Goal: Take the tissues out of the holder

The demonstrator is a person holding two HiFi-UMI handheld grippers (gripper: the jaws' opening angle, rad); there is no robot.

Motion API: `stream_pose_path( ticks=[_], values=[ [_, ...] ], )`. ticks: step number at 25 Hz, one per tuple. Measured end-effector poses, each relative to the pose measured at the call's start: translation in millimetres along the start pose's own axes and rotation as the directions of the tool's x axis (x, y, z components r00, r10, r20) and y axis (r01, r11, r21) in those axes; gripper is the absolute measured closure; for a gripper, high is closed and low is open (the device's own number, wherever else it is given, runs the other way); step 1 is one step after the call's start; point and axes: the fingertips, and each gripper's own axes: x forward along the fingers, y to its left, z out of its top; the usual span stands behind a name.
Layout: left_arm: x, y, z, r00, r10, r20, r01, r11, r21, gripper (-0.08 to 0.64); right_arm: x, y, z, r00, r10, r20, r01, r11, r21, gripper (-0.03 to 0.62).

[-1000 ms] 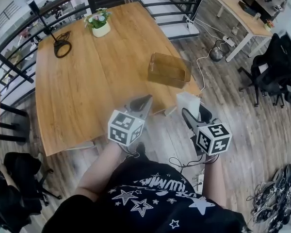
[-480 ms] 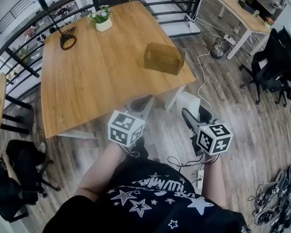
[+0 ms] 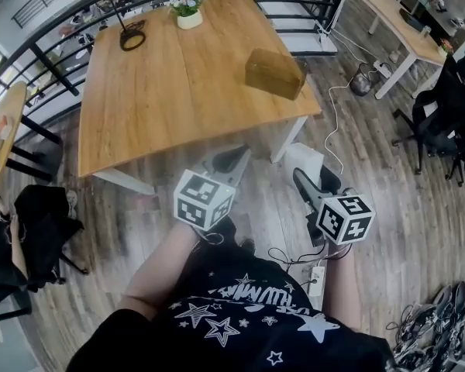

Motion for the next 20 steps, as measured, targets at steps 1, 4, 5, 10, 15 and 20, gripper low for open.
stream_pose_path(
  ticks=[1, 4, 5, 10, 15, 20],
  values=[
    [-7, -3, 1, 1.0, 0.005, 0.007, -0.004, 1.0, -0.002, 0.545, -3, 5, -2, 1.0, 0.005, 0.003, -0.005, 1.0, -0.005, 0.336],
    [-23, -12, 4, 1.0, 0.005, 0.015, -0.005, 1.0, -0.001, 0.545, -10, 19, -2, 1.0, 0.023, 0.015, -0.023, 1.0, -0.016, 0.336],
    [-27, -14, 4, 1.0, 0.003, 0.014, -0.003, 1.0, 0.004, 0.545, -11, 23, -1, 0.999, 0.029, 0.018, -0.029, 0.999, -0.017, 0.336],
    [-35, -15, 9, 1.0, -0.019, 0.022, 0.019, 1.0, 0.017, 0.545, -13, 33, 1, 0.999, 0.025, 0.035, -0.025, 1.0, -0.01, 0.336],
    [-53, -10, 10, 0.998, -0.061, 0.01, 0.06, 0.997, 0.043, 0.545, -7, 55, 0, 0.998, 0.011, 0.054, -0.012, 1.0, 0.013, 0.336],
    [-105, 12, 6, 0.997, -0.075, 0.017, 0.075, 0.996, 0.047, 0.545, 2, 106, -4, 0.998, -0.007, 0.068, 0.006, 1.0, 0.024, 0.336]
  ],
)
